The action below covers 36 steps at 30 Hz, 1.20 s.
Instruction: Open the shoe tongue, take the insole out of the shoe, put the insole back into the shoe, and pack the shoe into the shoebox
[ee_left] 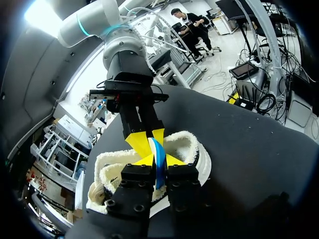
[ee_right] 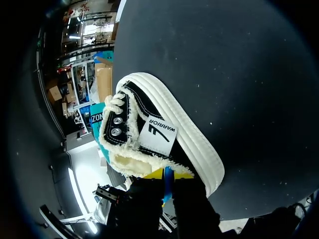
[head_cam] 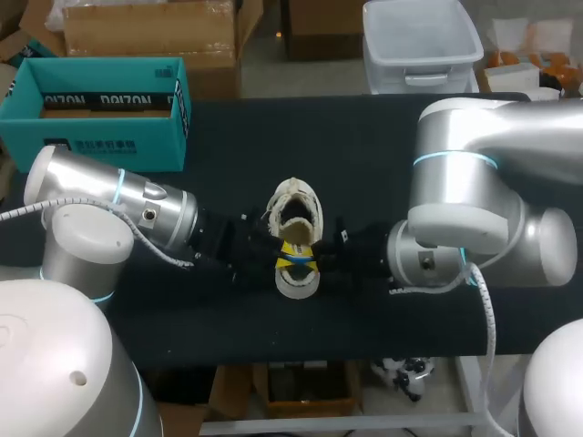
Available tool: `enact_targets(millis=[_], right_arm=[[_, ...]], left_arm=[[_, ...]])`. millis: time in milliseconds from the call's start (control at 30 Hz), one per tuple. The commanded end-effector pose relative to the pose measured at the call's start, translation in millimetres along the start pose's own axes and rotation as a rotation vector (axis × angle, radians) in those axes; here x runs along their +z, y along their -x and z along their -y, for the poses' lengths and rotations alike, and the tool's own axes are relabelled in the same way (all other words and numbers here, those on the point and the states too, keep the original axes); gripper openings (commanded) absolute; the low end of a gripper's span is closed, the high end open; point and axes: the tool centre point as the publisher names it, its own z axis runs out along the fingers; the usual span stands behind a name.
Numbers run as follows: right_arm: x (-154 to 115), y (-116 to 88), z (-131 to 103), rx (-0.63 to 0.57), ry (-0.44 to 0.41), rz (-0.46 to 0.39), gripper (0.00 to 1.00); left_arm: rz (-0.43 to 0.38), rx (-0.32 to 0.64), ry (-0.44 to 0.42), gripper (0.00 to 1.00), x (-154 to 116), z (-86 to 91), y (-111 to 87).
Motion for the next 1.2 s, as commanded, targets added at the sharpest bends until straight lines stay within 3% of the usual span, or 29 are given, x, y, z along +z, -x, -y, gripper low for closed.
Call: enact_targets(millis=[33, 400, 433, 467, 533, 567, 633, 667, 933, 967, 1033, 1067, 1200], right_arm=[[0, 1, -3, 0.001, 0.008, 0.007, 0.0], [2, 3, -5, 0.017, -0.002, 0.014, 0.0], [-2, 2, -1, 0.019, 0.002, 0.015, 0.16], [-4, 1, 2, 0.018, 0.007, 0.019, 0.24], [-8, -1, 10, 0.023, 0.021, 0.037, 0.29], [-10, -2, 11, 0.024, 0.028, 0.044, 0.29], [-13, -3, 13, 0.026, 0.034, 0.048, 0.15], [-14, -2, 14, 0.027, 0.036, 0.05, 0.0], [-5, 1, 10, 0.04, 0.011, 0.057, 0.0], [-4, 2, 8, 0.042, 0.005, 0.06, 0.0], [-1, 2, 6, 0.043, 0.001, 0.072, 0.0], [0, 2, 5, 0.042, 0.0, 0.076, 0.0], [5, 1, 0, 0.038, 0.002, 0.109, 0.0]], left_arm=[[-0.002, -0.009, 0.011, 0.0, 4, -2.0, -1.5], [-0.018, -0.024, 0.017, 0.0, 8, -5.4, -1.7], [-0.016, -0.023, 0.016, 0.0, 7, -4.7, -2.0], [-0.016, -0.022, 0.016, 0.0, 7, -4.4, -2.1], [-0.013, -0.019, 0.016, 0.0, 5, -3.4, -2.5], [-0.012, -0.018, 0.015, 0.0, 5, -3.3, -2.5], [-0.007, -0.017, 0.013, 0.0, 4, -2.9, -2.5], [-0.005, -0.017, 0.012, 0.0, 4, -2.8, -2.5], [-0.011, -0.018, 0.006, 0.0, 5, -1.6, -4.4], [-0.014, -0.018, 0.001, 0.07, 2, -0.5, -4.5], [-0.01, -0.015, -0.008, 0.33, -3, 1.7, -4.3], [-0.008, -0.014, -0.021, 0.36, -7, 3.2, -4.0], [-0.007, -0.017, -0.046, 0.89, -25, 7.8, -2.4]])
